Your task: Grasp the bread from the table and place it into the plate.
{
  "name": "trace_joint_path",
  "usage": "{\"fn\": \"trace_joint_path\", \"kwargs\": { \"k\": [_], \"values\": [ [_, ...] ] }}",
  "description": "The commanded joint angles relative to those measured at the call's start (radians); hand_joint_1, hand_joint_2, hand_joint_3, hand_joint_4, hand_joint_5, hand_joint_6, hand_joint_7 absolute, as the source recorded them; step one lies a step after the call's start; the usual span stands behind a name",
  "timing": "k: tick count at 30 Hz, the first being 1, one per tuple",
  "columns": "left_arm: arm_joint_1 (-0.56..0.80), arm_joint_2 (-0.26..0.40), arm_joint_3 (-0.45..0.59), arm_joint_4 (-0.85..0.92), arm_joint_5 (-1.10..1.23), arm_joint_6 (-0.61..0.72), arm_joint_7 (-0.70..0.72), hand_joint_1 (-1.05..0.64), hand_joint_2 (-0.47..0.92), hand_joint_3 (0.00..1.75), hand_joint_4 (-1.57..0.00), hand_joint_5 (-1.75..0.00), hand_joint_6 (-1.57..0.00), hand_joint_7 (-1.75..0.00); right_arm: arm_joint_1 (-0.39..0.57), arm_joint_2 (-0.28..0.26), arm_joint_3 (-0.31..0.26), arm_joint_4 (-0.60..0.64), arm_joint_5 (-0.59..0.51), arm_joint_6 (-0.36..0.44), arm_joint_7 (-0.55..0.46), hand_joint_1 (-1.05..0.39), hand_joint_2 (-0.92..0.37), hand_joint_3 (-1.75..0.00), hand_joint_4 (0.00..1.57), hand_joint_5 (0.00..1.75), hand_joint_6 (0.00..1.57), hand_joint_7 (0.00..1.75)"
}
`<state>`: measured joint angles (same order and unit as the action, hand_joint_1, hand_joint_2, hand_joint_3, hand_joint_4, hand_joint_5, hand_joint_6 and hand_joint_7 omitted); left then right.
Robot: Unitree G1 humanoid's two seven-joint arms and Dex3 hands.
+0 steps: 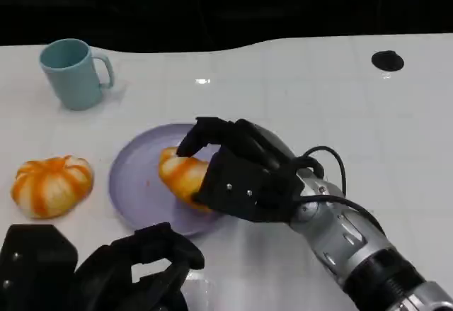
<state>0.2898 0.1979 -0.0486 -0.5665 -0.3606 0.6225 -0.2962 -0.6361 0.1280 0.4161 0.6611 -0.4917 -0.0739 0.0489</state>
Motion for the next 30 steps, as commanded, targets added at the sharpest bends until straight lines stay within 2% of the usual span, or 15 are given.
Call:
{"fn": "trace_joint_path", "kwargs": {
  "k": [1, 7, 13, 16, 23, 30],
  "values": [
    [0.002, 0.010, 0.005, -0.012, 0.000, -0.004, 0.007, -0.36, 0.77, 0.82, -0.69, -1.75, -0.63, -1.45, -0.022, -0.048, 0.035, -0.042, -0.021, 0.005, 0.061, -0.43, -0.91, -0.17, 0.22, 0.31, 0.40, 0.07],
    [0.001, 0.012, 0.003, -0.015, 0.004, 0.002, 0.011, -0.36, 0.77, 0.83, -0.69, -1.75, -0.63, -1.45, -0.011, -0.079, 0.076, -0.112, -0.064, 0.060, 0.114, -0.53, -0.92, -0.19, 0.18, 0.27, 0.37, 0.03],
    [0.000, 0.008, 0.005, -0.016, -0.002, 0.010, 0.014, -0.36, 0.76, 0.84, -0.68, -1.75, -0.63, -1.46, 0.011, -0.102, 0.093, -0.182, -0.089, 0.088, 0.133, -0.55, -0.92, -0.17, 0.19, 0.27, 0.37, 0.02],
    [-0.001, 0.007, 0.003, -0.012, -0.001, 0.009, 0.016, -0.36, 0.76, 0.84, -0.68, -1.75, -0.63, -1.46, 0.043, -0.133, 0.091, -0.265, -0.094, 0.090, 0.146, -0.54, -0.92, -0.17, 0.22, 0.28, 0.37, 0.02],
    [-0.006, 0.011, -0.004, -0.003, 0.011, -0.006, 0.012, -0.36, 0.76, 0.85, -0.68, -1.75, -0.62, -1.47, 0.208, -0.218, 0.031, -0.540, -0.038, 0.045, 0.150, -0.52, -0.92, -0.18, 0.35, 0.36, 0.46, 0.05],
    [-0.013, 0.013, -0.004, 0.010, 0.016, -0.012, 0.011, -0.35, 0.76, 0.87, -0.66, -1.75, -0.60, -1.50, 0.387, -0.273, -0.045, -0.748, 0.071, 0.008, 0.168, -0.49, -0.92, -0.19, 0.44, 0.48, 0.57, 0.10]
  ]
}}
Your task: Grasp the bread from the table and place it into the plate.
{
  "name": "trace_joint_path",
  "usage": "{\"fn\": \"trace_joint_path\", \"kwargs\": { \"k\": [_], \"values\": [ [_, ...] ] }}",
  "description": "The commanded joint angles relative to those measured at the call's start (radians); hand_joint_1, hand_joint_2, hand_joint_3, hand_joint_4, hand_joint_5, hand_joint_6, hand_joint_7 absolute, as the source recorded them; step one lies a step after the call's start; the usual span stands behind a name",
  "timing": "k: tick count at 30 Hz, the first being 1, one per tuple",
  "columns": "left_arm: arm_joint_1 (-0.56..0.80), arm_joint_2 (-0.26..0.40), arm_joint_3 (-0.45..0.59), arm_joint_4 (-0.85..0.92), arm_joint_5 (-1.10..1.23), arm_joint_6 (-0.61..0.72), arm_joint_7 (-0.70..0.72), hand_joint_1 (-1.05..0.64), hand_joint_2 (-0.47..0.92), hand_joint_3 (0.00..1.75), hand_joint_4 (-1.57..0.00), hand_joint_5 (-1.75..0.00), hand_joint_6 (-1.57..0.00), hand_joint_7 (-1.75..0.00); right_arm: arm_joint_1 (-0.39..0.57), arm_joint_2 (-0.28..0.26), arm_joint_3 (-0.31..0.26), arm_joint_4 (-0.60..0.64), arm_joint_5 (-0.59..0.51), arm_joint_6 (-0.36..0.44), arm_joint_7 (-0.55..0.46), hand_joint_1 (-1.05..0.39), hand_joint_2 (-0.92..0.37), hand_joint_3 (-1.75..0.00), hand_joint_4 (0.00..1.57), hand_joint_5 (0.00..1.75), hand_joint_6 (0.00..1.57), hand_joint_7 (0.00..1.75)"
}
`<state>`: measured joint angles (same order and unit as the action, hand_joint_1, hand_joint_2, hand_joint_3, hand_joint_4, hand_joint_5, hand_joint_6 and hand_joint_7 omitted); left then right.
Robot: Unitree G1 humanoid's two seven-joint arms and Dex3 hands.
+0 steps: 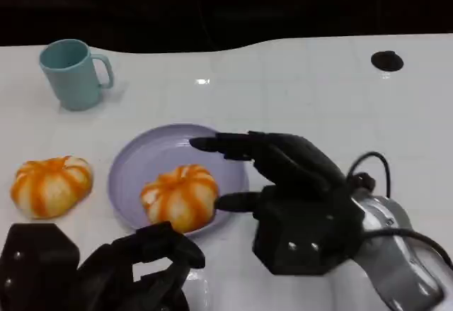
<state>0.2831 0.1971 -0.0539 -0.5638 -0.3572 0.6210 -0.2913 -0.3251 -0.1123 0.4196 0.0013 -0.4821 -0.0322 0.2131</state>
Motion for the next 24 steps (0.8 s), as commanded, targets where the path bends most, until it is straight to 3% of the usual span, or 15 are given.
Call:
{"fn": "trace_joint_path", "kwargs": {
  "k": [1, 4, 7, 10, 11, 12, 14, 16, 17, 24],
  "values": [
    [-0.008, 0.014, 0.001, 0.009, 0.013, -0.011, 0.005, -0.35, 0.76, 0.87, -0.65, -1.75, -0.59, -1.50, 0.097, -0.038, -0.058, -0.100, 0.077, -0.056, -0.003, -0.48, -0.92, -0.19, 0.44, 0.50, 0.58, 0.10],
    [-0.010, 0.010, 0.004, 0.009, 0.009, -0.001, 0.011, -0.34, 0.76, 0.86, -0.66, -1.75, -0.59, -1.51, 0.166, -0.051, -0.089, -0.129, 0.131, -0.127, -0.016, -0.42, -0.92, -0.15, 0.40, 0.86, 0.67, 0.15],
    [-0.011, 0.009, 0.009, 0.014, 0.001, -0.002, 0.006, -0.34, 0.76, 0.86, -0.66, -1.75, -0.59, -1.50, 0.232, -0.055, -0.119, -0.149, 0.180, -0.176, -0.023, -0.36, -0.92, -0.13, 0.43, 1.01, 0.75, 0.21],
    [-0.010, 0.010, 0.012, 0.017, -0.002, -0.007, 0.000, -0.34, 0.76, 0.85, -0.67, -1.75, -0.60, -1.50, 0.284, -0.060, -0.142, -0.151, 0.201, -0.227, -0.040, -0.30, -0.92, -0.14, 0.50, 1.19, 0.78, 0.39],
    [-0.010, 0.012, 0.012, 0.018, -0.001, -0.010, -0.002, -0.34, 0.76, 0.85, -0.67, -1.75, -0.60, -1.49, 0.305, -0.060, -0.154, -0.148, 0.217, -0.250, -0.045, -0.29, -0.90, -0.17, 0.52, 1.24, 0.74, 0.56],
    [-0.009, 0.013, 0.011, 0.019, 0.000, -0.012, -0.003, -0.34, 0.77, 0.85, -0.67, -1.75, -0.60, -1.48, 0.324, -0.060, -0.165, -0.148, 0.232, -0.262, -0.045, -0.27, -0.81, -0.36, 0.56, 1.33, 0.69, 0.80],
    [-0.008, 0.014, 0.011, 0.016, 0.001, -0.008, -0.001, -0.34, 0.77, 0.85, -0.67, -1.75, -0.60, -1.48, 0.354, -0.065, -0.183, -0.154, 0.257, -0.276, -0.041, -0.21, -0.62, -0.79, 0.62, 1.40, 0.69, 0.99],
    [-0.008, 0.014, 0.011, 0.011, 0.001, -0.003, 0.003, -0.34, 0.77, 0.85, -0.67, -1.75, -0.60, -1.48, 0.377, -0.071, -0.202, -0.162, 0.280, -0.293, -0.035, -0.16, -0.54, -0.99, 0.67, 1.44, 0.72, 1.05],
    [-0.008, 0.014, 0.011, 0.010, 0.001, -0.001, 0.004, -0.34, 0.77, 0.85, -0.67, -1.75, -0.60, -1.48, 0.387, -0.074, -0.209, -0.167, 0.287, -0.297, -0.033, -0.12, -0.52, -1.08, 0.69, 1.58, 0.76, 1.12],
    [-0.013, 0.018, 0.016, 0.017, -0.002, -0.006, -0.002, -0.36, 0.80, 0.77, -0.67, -1.75, -0.61, -1.46, 0.478, -0.088, -0.267, -0.244, 0.293, -0.240, -0.032, -0.13, -0.45, -1.25, 0.86, 1.74, 0.82, 1.35]
  ]
}}
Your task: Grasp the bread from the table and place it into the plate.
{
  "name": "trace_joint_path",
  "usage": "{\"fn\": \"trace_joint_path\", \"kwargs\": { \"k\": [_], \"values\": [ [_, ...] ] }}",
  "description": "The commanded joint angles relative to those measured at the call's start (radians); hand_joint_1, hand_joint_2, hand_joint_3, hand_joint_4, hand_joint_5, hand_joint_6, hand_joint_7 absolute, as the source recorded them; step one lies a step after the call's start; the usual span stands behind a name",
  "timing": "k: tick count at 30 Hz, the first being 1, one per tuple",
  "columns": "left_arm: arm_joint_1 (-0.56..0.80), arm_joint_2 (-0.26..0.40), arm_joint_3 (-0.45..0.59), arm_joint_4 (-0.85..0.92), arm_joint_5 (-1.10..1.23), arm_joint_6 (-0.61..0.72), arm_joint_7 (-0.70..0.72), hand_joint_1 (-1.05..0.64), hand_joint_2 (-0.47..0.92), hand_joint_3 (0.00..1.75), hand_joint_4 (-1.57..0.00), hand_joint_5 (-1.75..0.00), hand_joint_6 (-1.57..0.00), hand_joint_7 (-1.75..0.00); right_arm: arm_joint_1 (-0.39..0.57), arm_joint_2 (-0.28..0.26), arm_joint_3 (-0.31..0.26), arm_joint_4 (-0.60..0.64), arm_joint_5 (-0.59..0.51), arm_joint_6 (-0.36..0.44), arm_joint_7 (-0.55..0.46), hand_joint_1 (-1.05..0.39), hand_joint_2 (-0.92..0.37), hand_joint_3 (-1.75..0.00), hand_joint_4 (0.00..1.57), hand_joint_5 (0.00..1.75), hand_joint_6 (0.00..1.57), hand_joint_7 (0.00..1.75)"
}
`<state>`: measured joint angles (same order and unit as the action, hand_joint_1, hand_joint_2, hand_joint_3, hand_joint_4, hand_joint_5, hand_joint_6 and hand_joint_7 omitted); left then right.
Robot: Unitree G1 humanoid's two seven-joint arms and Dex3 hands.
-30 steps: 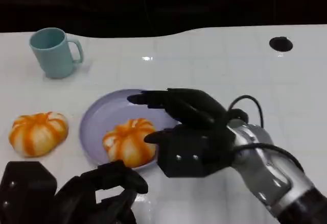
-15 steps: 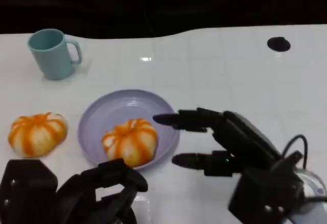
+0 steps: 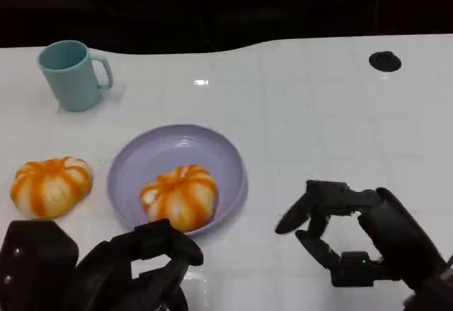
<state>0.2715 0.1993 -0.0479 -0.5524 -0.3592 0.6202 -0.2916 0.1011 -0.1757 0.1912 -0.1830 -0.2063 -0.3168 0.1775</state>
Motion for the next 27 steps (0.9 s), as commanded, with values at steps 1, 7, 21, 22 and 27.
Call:
{"fn": "trace_joint_path", "kwargs": {
  "k": [1, 7, 21, 22, 27],
  "values": [
    [-0.002, 0.016, 0.010, 0.005, 0.000, -0.006, -0.002, -0.36, 0.80, 0.77, -0.67, -1.75, -0.61, -1.46, 0.065, -0.028, -0.045, -0.075, 0.016, 0.057, 0.007, -0.12, -0.43, -1.28, 0.85, 1.74, 0.81, 1.38],
    [-0.002, 0.014, 0.013, 0.003, -0.008, 0.003, -0.001, -0.36, 0.80, 0.77, -0.67, -1.75, -0.60, -1.46, 0.160, -0.040, -0.080, -0.202, 0.050, 0.159, 0.033, -0.09, -0.41, -1.34, 0.89, 1.75, 0.78, 1.49],
    [0.004, 0.022, 0.022, 0.001, -0.007, 0.002, -0.007, -0.36, 0.80, 0.77, -0.67, -1.75, -0.60, -1.46, 0.253, 0.017, -0.102, -0.253, 0.071, 0.284, -0.019, -0.03, -0.44, -1.33, 0.94, 1.75, 0.74, 1.58],
    [0.005, 0.022, 0.022, 0.001, -0.006, 0.000, -0.008, -0.36, 0.80, 0.77, -0.67, -1.75, -0.60, -1.46, 0.253, 0.018, -0.103, -0.244, 0.068, 0.273, -0.025, -0.03, -0.44, -1.33, 0.94, 1.75, 0.74, 1.58],
    [0.012, 0.019, 0.025, 0.001, -0.010, -0.001, -0.007, -0.35, 0.80, 0.76, -0.68, -1.75, -0.61, -1.45, 0.251, 0.013, -0.109, -0.203, 0.056, 0.236, -0.043, -0.03, -0.42, -1.35, 0.95, 1.75, 0.73, 1.60]
  ]
}}
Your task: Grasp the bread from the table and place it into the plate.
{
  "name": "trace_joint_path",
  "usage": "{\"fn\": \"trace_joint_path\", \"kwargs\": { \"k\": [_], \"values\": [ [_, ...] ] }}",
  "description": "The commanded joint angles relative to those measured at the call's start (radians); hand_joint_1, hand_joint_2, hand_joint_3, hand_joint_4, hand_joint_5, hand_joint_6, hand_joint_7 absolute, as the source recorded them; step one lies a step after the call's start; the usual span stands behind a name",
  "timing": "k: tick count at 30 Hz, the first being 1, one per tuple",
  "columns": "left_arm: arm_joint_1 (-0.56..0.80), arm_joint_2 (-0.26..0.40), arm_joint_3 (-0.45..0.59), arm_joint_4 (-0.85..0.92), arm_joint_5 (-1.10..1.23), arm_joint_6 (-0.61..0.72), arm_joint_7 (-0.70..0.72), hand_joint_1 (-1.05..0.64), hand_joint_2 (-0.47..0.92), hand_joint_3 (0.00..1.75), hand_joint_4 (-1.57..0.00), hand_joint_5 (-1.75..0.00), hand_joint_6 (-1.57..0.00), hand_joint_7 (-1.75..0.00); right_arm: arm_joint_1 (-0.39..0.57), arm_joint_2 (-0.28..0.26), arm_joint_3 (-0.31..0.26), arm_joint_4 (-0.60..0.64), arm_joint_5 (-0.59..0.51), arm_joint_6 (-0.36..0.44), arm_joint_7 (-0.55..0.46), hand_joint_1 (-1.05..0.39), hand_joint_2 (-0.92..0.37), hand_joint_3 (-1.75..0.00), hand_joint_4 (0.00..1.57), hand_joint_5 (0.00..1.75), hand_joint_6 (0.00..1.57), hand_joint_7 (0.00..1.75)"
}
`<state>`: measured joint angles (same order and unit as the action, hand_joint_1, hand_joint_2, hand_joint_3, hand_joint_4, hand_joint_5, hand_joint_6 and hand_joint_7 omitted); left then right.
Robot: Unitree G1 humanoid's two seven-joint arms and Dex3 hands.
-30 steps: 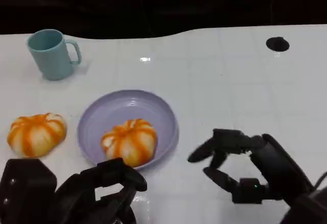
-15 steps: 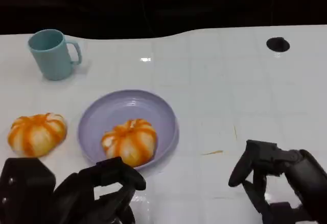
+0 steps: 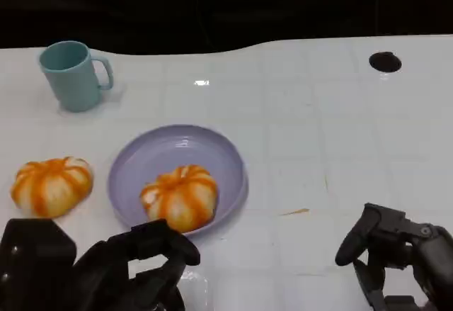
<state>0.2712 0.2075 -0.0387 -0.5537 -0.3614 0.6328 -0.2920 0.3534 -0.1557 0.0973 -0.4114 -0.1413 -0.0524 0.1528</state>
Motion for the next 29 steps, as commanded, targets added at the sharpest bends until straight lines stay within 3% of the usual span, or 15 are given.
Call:
{"fn": "trace_joint_path", "kwargs": {
  "k": [1, 29],
  "values": [
    [0.014, 0.011, 0.016, 0.003, -0.008, -0.016, -0.007, -0.35, 0.80, 0.76, -0.68, -1.75, -0.62, -1.44, -0.002, -0.007, -0.015, 0.032, -0.013, -0.033, -0.021, -0.03, -0.42, -1.35, 0.95, 1.75, 0.73, 1.61],
    [0.011, 0.018, 0.024, 0.020, -0.005, -0.028, -0.011, -0.34, 0.82, 0.73, -0.68, -1.75, -0.62, -1.42, -0.032, -0.008, -0.007, 0.078, -0.060, -0.036, -0.041, -0.04, -0.44, -1.27, 0.96, 1.75, 0.74, 1.63]
  ]
}}
